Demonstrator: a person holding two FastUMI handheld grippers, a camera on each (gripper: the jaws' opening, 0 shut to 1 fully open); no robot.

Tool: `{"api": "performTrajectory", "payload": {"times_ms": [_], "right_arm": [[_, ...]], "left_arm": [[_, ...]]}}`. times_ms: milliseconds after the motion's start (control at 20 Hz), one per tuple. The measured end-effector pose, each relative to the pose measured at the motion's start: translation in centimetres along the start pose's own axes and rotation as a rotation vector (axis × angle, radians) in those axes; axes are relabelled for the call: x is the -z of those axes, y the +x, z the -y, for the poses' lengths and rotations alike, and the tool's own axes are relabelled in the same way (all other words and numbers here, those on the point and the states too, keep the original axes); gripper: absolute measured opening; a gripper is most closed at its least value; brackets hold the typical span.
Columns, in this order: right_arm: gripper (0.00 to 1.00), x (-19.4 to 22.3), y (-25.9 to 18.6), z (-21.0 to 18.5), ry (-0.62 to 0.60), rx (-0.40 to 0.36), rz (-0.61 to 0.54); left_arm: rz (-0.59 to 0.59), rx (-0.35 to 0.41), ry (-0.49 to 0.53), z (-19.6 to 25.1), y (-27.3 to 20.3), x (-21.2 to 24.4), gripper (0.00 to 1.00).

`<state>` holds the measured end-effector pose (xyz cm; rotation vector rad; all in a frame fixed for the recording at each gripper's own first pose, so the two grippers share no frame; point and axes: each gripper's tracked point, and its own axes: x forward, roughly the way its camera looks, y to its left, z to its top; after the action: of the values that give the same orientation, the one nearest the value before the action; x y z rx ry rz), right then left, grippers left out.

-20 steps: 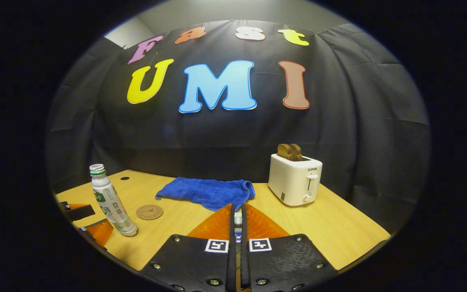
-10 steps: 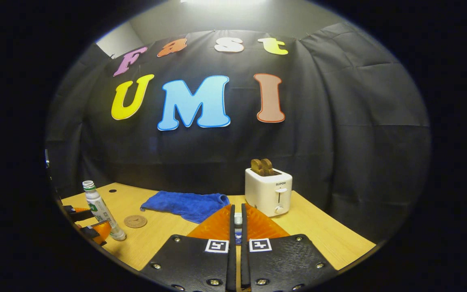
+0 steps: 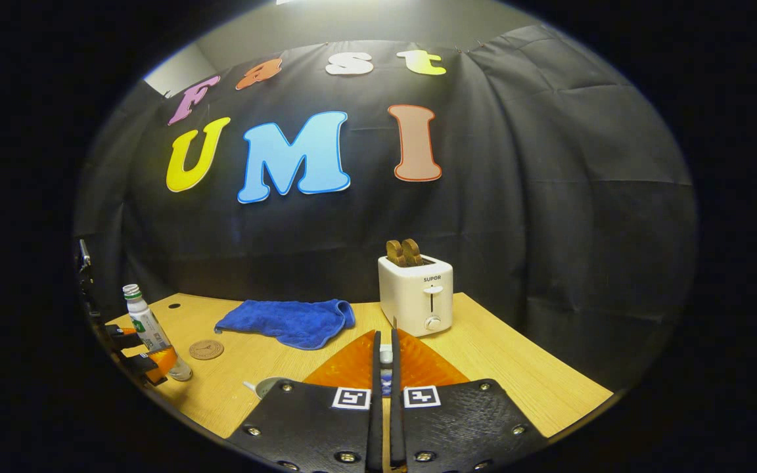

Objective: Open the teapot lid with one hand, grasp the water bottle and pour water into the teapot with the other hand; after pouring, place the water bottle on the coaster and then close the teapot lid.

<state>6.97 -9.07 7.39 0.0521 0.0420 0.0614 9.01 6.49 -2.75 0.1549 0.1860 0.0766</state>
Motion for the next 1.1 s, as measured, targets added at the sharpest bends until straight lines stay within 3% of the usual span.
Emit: {"api": "performTrajectory", "payload": {"times_ms": [50, 100, 150, 200, 250, 500, 650, 700, 750, 1100], "right_arm": [[0.04, 0.2, 0.0, 0.0, 0.004, -0.003, -0.002], [0.04, 0.5, 0.0, 0.0, 0.010, -0.005, -0.004], [0.04, 0.7, 0.1, 0.0, 0.017, -0.008, -0.005], [0.04, 0.8, 0.1, 0.0, 0.027, -0.012, -0.005], [0.04, 1.0, 0.2, -0.1, 0.038, -0.015, -0.004], [0.04, 1.2, 1.2, 0.5, 0.077, 0.011, 0.021], [0.04, 1.7, 1.8, 1.3, 0.091, 0.037, 0.033], [0.04, 2.0, 2.0, 1.5, 0.093, 0.042, 0.034], [0.04, 2.4, 2.0, 1.7, 0.094, 0.045, 0.032], [0.04, 3.2, 1.9, 3.7, 0.066, 0.104, 0.058]], "left_arm": [[0.001, 0.004, 0.001, 0.1, -0.1, -0.1, 0.82], [0.002, 0.008, 0.001, 0.3, 0.0, -0.1, 0.92], [0.003, 0.008, 0.003, 0.4, 0.1, -0.1, 0.78], [0.004, 0.007, 0.005, 0.5, 0.0, -0.2, 0.87], [0.002, 0.007, 0.014, 0.6, 0.0, -0.1, 0.79], [-0.003, -0.005, 0.127, 1.3, 0.0, -0.7, 0.79], [0.022, -0.032, 0.235, 1.6, -0.2, -2.0, 0.78], [0.032, -0.038, 0.268, 1.7, -0.4, -2.4, 0.73], [0.038, -0.043, 0.303, 2.0, -0.3, -2.8, 0.84], [0.080, -0.104, 0.624, 3.2, -0.3, -5.4, 0.84]]}}
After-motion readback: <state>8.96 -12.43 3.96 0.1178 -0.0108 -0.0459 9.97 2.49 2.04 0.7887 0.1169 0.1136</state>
